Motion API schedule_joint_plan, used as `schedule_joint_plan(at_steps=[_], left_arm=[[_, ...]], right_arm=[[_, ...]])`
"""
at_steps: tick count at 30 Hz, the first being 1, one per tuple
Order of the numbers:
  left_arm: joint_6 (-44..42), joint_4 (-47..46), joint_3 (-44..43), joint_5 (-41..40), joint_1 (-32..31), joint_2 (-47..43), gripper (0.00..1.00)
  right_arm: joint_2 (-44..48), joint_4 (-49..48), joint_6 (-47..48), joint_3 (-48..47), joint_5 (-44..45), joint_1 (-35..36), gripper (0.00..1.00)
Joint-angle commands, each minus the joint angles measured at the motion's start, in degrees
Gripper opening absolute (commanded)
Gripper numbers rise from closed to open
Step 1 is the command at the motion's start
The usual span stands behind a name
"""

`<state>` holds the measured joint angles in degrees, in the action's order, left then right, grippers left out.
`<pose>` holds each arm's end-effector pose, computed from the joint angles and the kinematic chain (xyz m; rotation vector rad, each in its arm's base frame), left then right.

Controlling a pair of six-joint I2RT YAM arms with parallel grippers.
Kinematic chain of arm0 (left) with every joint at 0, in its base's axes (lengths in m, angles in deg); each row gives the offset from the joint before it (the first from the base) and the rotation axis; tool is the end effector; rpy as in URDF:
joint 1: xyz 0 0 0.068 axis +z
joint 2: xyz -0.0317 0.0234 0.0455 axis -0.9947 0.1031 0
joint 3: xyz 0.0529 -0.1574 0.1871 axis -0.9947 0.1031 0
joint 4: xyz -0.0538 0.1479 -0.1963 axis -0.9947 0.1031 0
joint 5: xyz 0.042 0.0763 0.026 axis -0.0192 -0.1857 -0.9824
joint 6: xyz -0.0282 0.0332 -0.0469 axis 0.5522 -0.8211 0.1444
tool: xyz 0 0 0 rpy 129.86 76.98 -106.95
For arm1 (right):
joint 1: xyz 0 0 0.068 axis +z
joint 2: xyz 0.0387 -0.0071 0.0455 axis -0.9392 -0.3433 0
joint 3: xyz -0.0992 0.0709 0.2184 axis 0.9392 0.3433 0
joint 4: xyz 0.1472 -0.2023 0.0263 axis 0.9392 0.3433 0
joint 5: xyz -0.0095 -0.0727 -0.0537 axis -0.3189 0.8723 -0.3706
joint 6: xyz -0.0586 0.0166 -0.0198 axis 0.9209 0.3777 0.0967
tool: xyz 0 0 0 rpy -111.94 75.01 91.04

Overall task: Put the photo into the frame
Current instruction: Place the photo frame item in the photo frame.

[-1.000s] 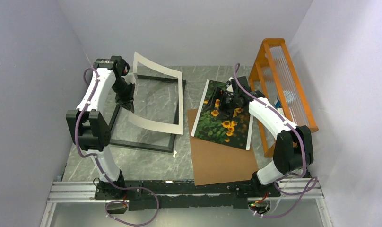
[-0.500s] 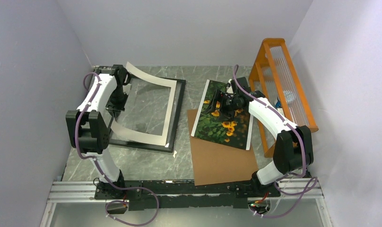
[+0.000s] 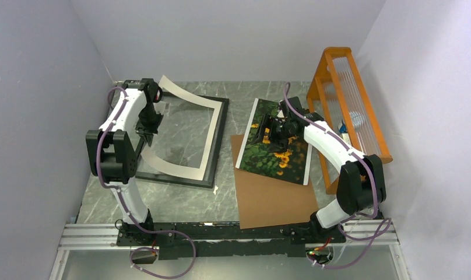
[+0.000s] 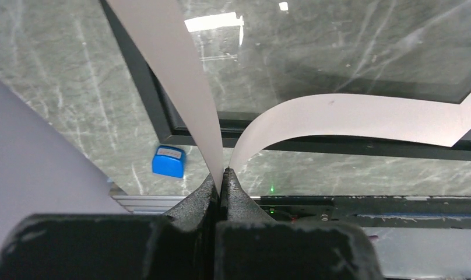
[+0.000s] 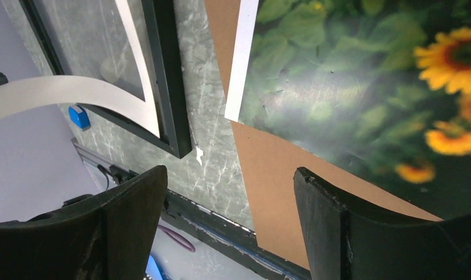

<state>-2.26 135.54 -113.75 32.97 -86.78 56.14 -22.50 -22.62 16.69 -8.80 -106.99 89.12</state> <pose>0.3355 -0.0103 0.2344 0.2196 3.1088 0.1743 0.2878 0.1207 0.2195 0.2845 2.7246 0.8451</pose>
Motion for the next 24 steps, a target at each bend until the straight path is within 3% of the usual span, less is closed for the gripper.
schedule_joint_plan(at_steps=[1, 8, 14, 24], left_arm=[[0.39, 0.77, -0.57, 5.83, 0.06, -0.61, 0.03], [3.27, 3.12, -3.39, 6.74, 0.06, 0.71, 0.03], [-0.44, 1.36, 0.51, 2.37, -0.03, -3.54, 0.03], [-2.50, -1.32, 3.63, 4.23, -0.03, -6.88, 0.03]], right_arm=[[1.78, 0.24, 0.81, -0.31, 2.04, -0.08, 0.82], [2.15, 0.11, 1.74, 0.12, 2.24, -0.10, 0.82], [2.66, -0.04, 2.08, 0.57, 3.14, -0.05, 0.82], [2.38, -0.82, 0.78, 1.00, 3.07, 0.72, 0.81]])
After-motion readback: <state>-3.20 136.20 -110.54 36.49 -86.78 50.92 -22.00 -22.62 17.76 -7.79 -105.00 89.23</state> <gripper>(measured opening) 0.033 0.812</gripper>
